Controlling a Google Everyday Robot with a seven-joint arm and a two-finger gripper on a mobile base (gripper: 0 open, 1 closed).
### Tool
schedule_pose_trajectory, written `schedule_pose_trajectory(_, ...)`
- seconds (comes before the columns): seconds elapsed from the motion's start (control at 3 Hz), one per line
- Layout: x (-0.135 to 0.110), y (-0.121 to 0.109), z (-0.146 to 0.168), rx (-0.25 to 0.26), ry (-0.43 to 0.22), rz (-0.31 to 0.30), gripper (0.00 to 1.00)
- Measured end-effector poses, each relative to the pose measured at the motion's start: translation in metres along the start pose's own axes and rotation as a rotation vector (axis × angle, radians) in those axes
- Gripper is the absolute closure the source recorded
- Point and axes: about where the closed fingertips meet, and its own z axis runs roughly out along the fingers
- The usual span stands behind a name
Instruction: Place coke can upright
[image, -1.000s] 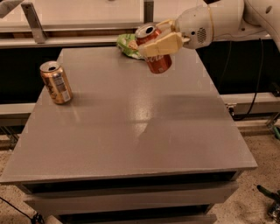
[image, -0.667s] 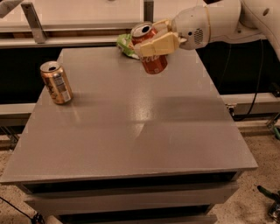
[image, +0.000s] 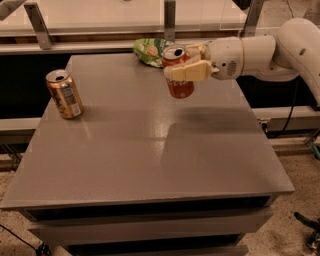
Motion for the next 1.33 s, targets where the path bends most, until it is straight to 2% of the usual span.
schedule_pose_trajectory(0.33,0.021,-0.003,-0.008,0.018,-0.066,0.016,1.00)
schedule_pose_trajectory(0.67,0.035,-0.006,-0.013,0.026,-0.106,0.028,0.83)
schedule_pose_trajectory(1.33,0.058,-0.011,-0.022,0.035,-0.154,0.107,0.36)
